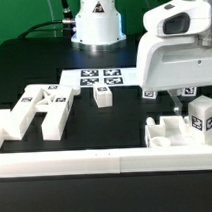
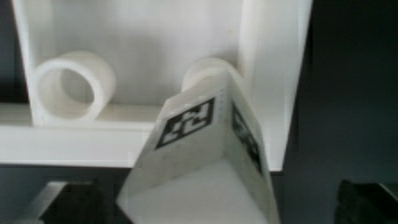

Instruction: Assemble chair

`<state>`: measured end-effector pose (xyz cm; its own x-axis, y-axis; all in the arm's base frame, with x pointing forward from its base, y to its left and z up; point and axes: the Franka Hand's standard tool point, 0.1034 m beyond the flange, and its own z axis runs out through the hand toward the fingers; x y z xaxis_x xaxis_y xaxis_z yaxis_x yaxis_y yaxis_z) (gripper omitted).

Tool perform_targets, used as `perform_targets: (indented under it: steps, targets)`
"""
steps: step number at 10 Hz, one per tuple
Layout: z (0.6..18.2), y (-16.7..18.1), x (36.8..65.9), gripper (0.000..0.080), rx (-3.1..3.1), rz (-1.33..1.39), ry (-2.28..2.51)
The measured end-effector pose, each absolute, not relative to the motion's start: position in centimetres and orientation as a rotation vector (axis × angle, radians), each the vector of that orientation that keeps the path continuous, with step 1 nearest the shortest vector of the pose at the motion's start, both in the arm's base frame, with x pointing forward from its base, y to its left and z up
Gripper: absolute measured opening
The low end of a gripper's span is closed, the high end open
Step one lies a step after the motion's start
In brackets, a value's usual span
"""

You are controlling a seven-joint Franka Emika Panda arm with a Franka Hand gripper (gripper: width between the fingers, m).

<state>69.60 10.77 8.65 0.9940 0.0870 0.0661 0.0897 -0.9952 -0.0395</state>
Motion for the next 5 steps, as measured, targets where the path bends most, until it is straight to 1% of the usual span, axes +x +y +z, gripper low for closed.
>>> perform_targets:
  steps: [1, 3, 4, 5]
  targets:
    - [8.61, 10.65, 69.61, 0.0649, -3.09, -0.104, -0.245]
    - [8.57, 10.75, 69.63, 0.0636, -3.09, -0.11, -0.24]
    - [8.57, 10.98, 69.59, 0.0511, -3.09, -0.109, -0.226]
    - [8.56, 10.84, 69.61, 0.0362, -3.09, -0.109, -0.225]
